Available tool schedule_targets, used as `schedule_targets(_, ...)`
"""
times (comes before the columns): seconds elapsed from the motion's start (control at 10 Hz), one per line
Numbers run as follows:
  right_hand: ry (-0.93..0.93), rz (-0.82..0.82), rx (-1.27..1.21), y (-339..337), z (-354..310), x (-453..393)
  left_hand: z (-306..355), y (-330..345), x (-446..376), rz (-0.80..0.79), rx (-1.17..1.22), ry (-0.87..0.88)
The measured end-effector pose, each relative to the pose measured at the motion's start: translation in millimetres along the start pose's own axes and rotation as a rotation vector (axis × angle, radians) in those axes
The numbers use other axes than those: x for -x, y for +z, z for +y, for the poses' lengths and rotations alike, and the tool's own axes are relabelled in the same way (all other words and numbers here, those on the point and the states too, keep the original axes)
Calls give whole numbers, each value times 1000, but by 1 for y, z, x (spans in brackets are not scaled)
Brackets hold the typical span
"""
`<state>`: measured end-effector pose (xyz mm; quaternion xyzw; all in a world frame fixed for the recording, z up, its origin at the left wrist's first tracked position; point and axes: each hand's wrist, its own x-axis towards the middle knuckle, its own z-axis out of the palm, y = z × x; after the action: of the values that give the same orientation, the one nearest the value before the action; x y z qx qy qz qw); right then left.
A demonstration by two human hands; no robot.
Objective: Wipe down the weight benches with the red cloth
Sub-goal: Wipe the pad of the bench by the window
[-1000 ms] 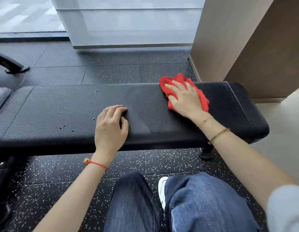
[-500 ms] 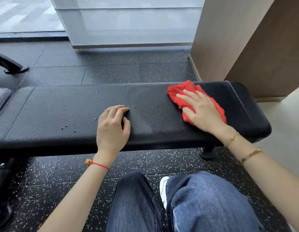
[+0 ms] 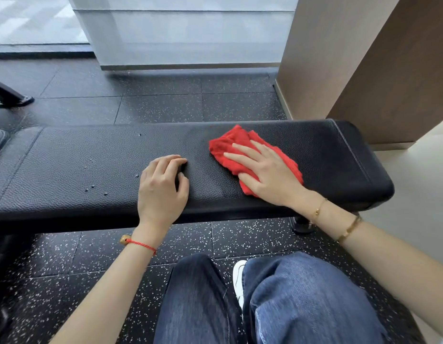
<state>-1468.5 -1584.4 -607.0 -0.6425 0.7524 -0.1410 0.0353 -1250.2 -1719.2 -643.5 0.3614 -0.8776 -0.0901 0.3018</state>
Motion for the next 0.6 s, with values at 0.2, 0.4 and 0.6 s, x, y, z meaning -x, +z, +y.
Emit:
schedule_targets(0.2,262,22,37,-14,46,-31,2,-1,0,-8,-3,-9)
schedule_targets(0.4,238,-25,68,3,7,-69,2,-2,0,-11,1,-12)
schedule_targets(0.6,-15,-16,-10,0,-6,-4,1,-2,0,-14,4,-13)
